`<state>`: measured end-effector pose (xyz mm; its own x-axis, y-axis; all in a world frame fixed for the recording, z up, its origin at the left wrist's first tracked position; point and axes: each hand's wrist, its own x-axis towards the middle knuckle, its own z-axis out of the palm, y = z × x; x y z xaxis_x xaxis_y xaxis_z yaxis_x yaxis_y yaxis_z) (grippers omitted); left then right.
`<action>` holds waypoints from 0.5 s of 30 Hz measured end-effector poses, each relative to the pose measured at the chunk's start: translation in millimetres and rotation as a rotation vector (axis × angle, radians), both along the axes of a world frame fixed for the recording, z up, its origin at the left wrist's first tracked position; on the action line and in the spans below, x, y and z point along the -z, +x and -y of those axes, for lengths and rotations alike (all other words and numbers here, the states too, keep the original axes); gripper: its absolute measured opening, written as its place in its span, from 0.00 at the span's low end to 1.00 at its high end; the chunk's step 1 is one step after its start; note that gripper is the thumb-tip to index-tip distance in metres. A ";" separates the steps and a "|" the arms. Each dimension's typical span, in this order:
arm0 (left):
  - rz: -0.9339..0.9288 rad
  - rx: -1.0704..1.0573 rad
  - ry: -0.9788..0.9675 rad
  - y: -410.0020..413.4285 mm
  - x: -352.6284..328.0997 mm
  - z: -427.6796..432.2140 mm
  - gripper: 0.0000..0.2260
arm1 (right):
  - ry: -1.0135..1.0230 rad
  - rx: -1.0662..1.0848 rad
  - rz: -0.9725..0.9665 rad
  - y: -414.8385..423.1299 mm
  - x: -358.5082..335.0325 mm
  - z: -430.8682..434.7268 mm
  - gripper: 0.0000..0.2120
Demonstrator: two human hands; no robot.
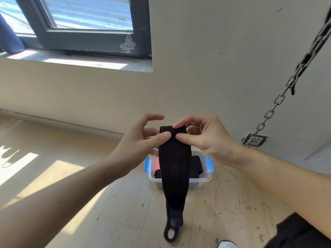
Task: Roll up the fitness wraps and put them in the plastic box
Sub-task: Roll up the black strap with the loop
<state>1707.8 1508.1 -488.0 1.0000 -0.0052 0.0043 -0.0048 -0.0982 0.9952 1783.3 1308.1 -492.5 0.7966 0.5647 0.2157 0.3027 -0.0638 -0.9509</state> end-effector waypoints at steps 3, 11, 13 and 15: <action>-0.025 0.109 0.020 -0.9 -1.5 -2.3 0.10 | 0.002 -0.011 -0.006 -1.4 -0.4 0.4 0.10; 0.126 -0.043 0.093 1.3 0.5 -1.9 0.04 | -0.163 -0.097 -0.160 0.9 -6.7 -1.2 0.19; 0.176 -0.058 0.144 1.1 3.6 -2.3 0.04 | -0.198 -0.120 -0.187 -0.7 -6.4 -2.6 0.19; 0.244 -0.069 0.226 1.5 7.3 -3.1 0.05 | -0.177 -0.113 -0.223 -1.5 -4.9 -4.0 0.18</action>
